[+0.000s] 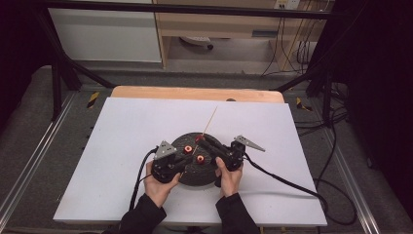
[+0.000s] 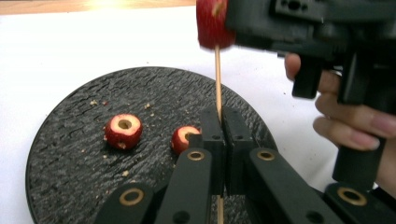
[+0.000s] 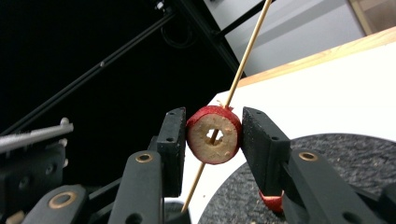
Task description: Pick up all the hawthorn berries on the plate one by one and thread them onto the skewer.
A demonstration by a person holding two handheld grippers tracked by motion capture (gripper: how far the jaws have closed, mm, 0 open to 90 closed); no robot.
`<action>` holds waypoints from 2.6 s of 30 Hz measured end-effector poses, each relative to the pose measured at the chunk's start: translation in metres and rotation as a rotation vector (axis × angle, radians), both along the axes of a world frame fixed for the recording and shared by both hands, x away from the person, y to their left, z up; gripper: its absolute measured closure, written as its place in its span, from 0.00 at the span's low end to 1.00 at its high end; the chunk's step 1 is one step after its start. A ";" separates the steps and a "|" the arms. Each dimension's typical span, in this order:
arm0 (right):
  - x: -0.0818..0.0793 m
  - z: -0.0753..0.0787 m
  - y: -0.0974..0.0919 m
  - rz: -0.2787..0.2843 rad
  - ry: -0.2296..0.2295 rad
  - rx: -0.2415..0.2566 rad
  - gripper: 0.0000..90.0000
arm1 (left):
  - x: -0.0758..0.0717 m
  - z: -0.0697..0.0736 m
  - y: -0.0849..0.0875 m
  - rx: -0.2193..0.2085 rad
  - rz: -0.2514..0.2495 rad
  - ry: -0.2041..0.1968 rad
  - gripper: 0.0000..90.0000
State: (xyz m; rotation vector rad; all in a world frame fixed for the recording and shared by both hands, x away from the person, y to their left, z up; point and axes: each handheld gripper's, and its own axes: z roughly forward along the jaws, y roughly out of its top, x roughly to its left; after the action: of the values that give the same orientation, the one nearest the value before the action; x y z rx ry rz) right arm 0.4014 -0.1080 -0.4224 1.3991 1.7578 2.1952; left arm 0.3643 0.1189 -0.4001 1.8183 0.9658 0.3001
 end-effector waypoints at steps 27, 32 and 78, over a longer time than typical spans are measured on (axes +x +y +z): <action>-0.001 0.010 -0.013 0.078 0.012 -0.268 0.24 | -0.010 -0.010 0.041 0.093 -0.036 -0.012 0.98; 0.003 0.013 -0.019 0.114 0.037 -0.385 0.13 | -0.018 -0.015 0.059 0.131 -0.040 -0.010 0.98; 0.058 0.022 0.057 0.489 0.193 -1.164 0.45 | -0.038 -0.033 0.116 0.194 -0.035 0.028 0.98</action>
State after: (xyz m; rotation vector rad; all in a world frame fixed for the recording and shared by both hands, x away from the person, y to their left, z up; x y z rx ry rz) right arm 0.4595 -0.0510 -0.4006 0.9008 2.8653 0.6677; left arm 0.3264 0.2347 -0.4333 2.0179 0.9502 0.3577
